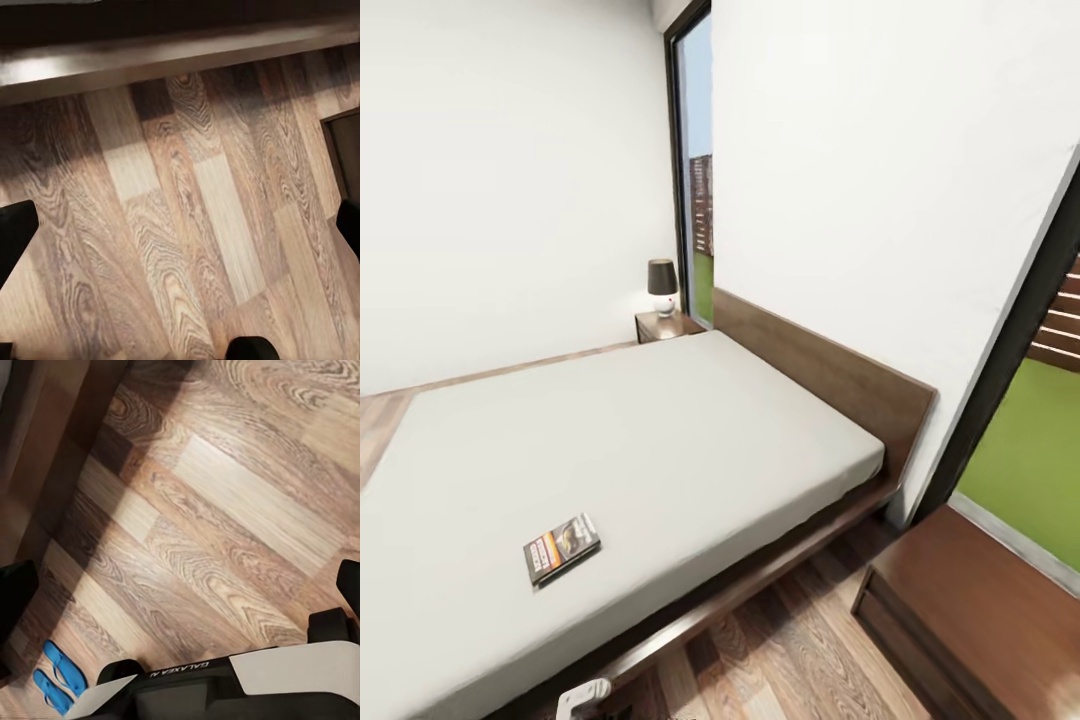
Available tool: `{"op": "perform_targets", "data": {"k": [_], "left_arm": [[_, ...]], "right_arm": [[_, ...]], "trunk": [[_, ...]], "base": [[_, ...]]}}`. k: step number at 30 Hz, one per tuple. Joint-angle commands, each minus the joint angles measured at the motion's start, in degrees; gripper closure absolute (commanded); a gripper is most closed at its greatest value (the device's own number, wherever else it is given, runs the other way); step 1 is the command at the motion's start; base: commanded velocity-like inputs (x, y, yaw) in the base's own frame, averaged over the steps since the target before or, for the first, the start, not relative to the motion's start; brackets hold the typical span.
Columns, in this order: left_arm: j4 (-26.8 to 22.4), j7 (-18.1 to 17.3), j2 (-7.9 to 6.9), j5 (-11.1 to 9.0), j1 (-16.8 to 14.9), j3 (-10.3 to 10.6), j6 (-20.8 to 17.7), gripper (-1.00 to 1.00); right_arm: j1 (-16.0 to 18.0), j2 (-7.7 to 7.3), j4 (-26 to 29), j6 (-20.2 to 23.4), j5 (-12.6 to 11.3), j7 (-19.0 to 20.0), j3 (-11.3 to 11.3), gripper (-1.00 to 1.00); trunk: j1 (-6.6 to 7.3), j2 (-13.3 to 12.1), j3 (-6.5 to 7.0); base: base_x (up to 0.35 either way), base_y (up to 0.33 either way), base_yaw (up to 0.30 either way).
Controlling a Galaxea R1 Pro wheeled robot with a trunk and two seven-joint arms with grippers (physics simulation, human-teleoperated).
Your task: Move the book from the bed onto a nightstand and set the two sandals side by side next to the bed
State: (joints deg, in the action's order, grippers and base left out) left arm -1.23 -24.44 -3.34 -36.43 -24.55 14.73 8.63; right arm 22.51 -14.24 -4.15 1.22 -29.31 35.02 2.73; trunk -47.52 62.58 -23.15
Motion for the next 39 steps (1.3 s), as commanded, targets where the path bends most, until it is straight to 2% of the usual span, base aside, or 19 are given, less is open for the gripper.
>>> {"op": "perform_targets", "data": {"k": [1,39], "left_arm": [[0.09,-0.17,0.00,-0.40,-0.06,0.48,0.24,-1.00],[0.05,-0.14,0.00,-0.40,-0.06,0.48,0.24,-1.00]], "right_arm": [[0.08,-0.04,-0.20,0.12,-0.22,0.31,0.26,-1.00],[0.08,-0.01,-0.16,0.10,-0.20,0.31,0.26,-1.00]], "trunk": [[0.00,0.04,-0.09],[0.00,0.04,-0.99]], "base": [[0.000,0.000,0.278],[0.028,-0.026,0.278]]}}
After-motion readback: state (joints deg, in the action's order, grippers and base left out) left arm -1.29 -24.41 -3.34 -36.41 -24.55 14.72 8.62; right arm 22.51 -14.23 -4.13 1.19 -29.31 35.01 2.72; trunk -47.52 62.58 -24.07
